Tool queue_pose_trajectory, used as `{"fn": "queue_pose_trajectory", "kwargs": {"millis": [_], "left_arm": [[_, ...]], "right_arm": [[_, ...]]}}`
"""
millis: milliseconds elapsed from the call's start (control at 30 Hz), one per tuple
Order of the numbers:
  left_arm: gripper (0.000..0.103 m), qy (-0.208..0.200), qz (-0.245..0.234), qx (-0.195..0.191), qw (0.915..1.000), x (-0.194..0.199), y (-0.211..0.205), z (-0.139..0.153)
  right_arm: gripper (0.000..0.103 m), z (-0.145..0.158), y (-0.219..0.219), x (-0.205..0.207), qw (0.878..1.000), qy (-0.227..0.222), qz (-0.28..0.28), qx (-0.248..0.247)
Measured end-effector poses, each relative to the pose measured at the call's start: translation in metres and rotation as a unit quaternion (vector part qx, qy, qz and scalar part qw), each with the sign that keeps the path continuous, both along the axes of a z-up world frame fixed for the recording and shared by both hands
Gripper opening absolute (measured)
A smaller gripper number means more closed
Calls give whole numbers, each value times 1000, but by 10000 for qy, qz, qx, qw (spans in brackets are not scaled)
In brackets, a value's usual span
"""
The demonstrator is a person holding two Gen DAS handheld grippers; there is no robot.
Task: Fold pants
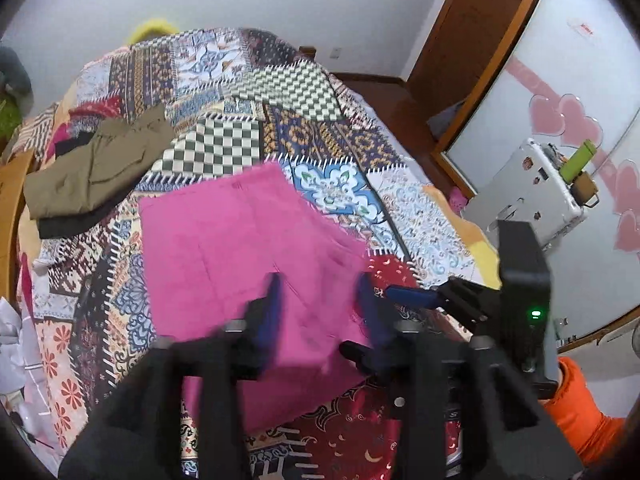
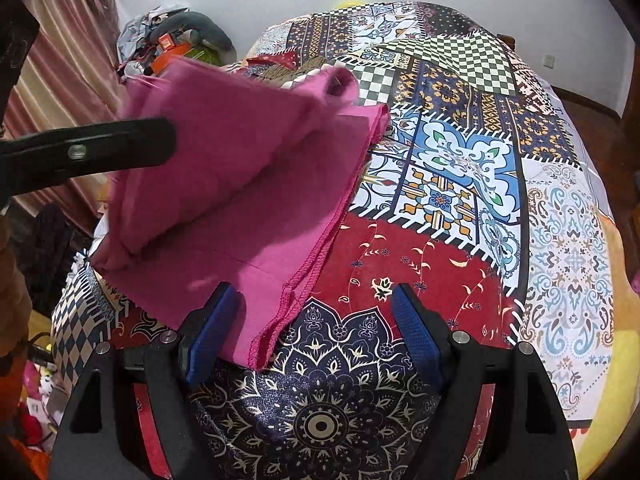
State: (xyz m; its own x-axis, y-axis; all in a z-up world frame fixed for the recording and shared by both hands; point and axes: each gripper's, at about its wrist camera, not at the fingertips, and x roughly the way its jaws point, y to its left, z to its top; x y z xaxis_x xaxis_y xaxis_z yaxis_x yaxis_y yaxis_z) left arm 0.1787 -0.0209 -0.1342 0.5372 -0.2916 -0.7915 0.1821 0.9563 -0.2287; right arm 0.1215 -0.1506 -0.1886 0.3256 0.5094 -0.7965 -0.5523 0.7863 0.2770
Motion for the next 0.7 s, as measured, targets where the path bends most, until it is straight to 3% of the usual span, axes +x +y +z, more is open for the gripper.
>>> {"fn": "queue_pose_trajectory", "kwargs": {"millis": [133,333,500,633,700], "left_arm": [[67,-477,234,268,9982,-2,15,21],[73,-544,758,936,9912,40,53,19],[73,11,950,1508,9840,99,80,-12],[73,574,1129,1551,9798,141,96,-45],[73,766,1151,1747,9749,157,97,-63]], "right_arm": [[76,1,-2,-1,10000,21,-55,14],[77,6,-8,-3,9999,-58,-106,-32],[77,10,-15,-3,9998,-88,-201,-22],[77,12,-22,-1,9995,-59,-311,-19],[77,12,-25,0,9993,-70,-371,-74]]}}
